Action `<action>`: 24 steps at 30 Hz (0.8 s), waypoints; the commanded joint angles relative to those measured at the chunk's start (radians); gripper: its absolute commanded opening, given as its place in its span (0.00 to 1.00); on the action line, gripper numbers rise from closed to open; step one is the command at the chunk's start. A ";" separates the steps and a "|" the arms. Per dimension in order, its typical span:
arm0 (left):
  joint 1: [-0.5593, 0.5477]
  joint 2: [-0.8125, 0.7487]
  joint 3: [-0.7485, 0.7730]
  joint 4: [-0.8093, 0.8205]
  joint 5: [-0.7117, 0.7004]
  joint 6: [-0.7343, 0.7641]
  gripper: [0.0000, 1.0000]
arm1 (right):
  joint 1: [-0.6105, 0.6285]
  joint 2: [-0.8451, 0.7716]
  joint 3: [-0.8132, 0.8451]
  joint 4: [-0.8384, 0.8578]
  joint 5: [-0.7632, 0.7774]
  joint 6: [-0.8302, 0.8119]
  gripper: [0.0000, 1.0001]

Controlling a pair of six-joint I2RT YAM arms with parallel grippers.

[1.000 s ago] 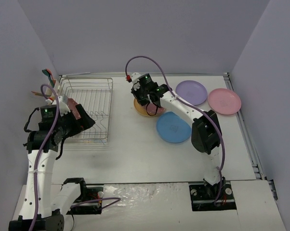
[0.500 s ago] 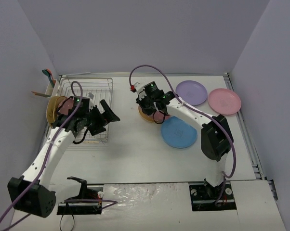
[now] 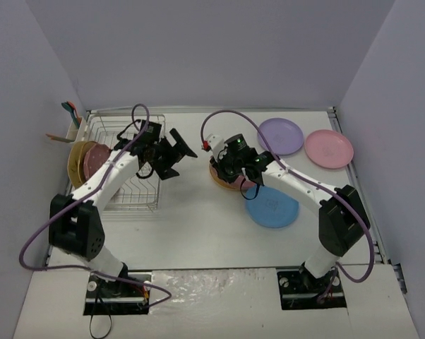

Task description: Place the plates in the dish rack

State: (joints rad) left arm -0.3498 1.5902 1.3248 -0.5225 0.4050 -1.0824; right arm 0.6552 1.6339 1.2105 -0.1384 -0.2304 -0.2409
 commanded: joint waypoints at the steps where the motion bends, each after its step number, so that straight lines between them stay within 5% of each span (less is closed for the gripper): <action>1: -0.046 0.090 0.099 0.073 0.078 -0.052 0.97 | 0.001 -0.110 -0.033 0.172 -0.011 -0.034 0.00; 18: -0.133 0.332 0.243 0.095 0.208 -0.080 0.97 | 0.003 -0.151 -0.130 0.224 -0.010 -0.043 0.00; 24: -0.137 0.390 0.281 0.098 0.242 -0.105 0.90 | 0.003 -0.141 -0.131 0.229 -0.015 -0.044 0.00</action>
State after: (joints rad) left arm -0.4778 1.9902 1.5393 -0.4644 0.6025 -1.1441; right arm 0.6559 1.5555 1.0617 -0.0150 -0.2447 -0.2646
